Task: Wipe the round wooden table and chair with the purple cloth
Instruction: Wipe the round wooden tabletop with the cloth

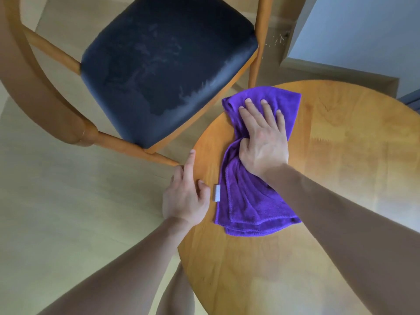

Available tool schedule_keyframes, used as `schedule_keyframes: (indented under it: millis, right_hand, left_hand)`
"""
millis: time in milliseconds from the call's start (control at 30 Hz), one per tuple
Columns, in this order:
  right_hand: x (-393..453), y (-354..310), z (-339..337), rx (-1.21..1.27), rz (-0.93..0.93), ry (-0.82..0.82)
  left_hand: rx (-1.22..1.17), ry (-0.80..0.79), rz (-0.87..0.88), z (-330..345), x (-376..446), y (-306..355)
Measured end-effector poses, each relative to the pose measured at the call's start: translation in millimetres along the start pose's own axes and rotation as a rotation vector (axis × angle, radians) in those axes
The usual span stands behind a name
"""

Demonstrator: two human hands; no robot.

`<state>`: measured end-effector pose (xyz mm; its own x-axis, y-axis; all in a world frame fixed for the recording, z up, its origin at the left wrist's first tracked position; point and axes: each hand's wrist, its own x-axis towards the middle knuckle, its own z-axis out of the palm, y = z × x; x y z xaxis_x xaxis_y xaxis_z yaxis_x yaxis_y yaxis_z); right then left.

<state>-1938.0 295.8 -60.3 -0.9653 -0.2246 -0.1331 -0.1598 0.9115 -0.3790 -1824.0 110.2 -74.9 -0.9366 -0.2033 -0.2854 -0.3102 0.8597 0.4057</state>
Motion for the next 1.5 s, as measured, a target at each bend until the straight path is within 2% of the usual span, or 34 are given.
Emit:
schedule_keyframes:
  millis: [167, 333, 400, 500, 633, 700, 800, 900, 967, 1000, 1067, 1167, 1233, 1300, 1500]
  right_hand:
    - [-26.1, -12.9, 1.7, -0.011, -0.441, -0.282]
    - [-36.5, 8.2, -4.7, 0.002, -0.596, -0.340]
    - [-24.0, 15.9, -6.9, 0.030, -0.556, -0.301]
    - [-7.6, 10.2, -6.2, 0.102, -0.286, -0.176]
    - [-15.5, -37.0, 11.8, 0.127, 0.042, -0.027]
    - [-28.9, -59.7, 21.4, 0.126, 0.102, -0.030]
    - [-53.7, -56.5, 24.7, 0.097, -0.077, -0.148]
    - [-59.3, -15.1, 8.7, 0.081, -0.381, -0.283]
    - [-45.3, 11.8, -2.7, 0.076, -0.485, -0.300]
    - [-36.5, 19.2, -6.4, 0.085, -0.470, -0.285]
    - [-22.6, 17.6, -7.6, 0.142, -0.318, -0.205]
    - [-18.3, -15.8, 3.3, 0.195, -0.043, -0.048]
    - [-23.9, -39.8, 13.5, 0.183, 0.049, 0.007]
    - [-34.6, -52.9, 21.0, 0.154, 0.029, -0.015]
    - [-61.2, -14.3, 8.4, 0.154, -0.344, -0.275]
  left_hand:
    - [-0.014, 0.020, -0.002, 0.4, -0.7, -0.4]
    - [-0.019, 0.010, -0.005, 2.4, 0.6, -3.0]
    - [-0.029, 0.005, -0.007, 1.1, 0.7, -3.2]
    - [-0.039, 0.003, 0.000, 0.2, 0.7, -1.8]
    - [-0.060, 0.019, -0.010, -0.5, -1.8, -1.5]
    - [-0.059, 0.032, -0.010, -0.8, -3.0, -0.9]
    - [-0.057, 0.038, -0.017, -1.0, -3.0, -0.3]
    - [-0.062, 0.029, -0.022, -1.2, -3.7, 0.7]
    - [-0.075, 0.022, -0.014, -1.6, -3.8, 0.7]
    - [-0.077, 0.019, -0.011, -1.7, -3.6, 0.7]
    - [-0.079, 0.015, -0.014, -1.9, -3.1, 0.6]
    - [-0.076, 0.012, -0.010, -1.8, -3.2, -1.3]
    - [-0.085, 0.022, -0.009, -1.5, -4.1, -2.0]
    - [-0.103, 0.027, -0.004, -1.2, -4.4, -1.7]
    - [-0.124, 0.037, -0.004, 1.0, -2.8, -3.9]
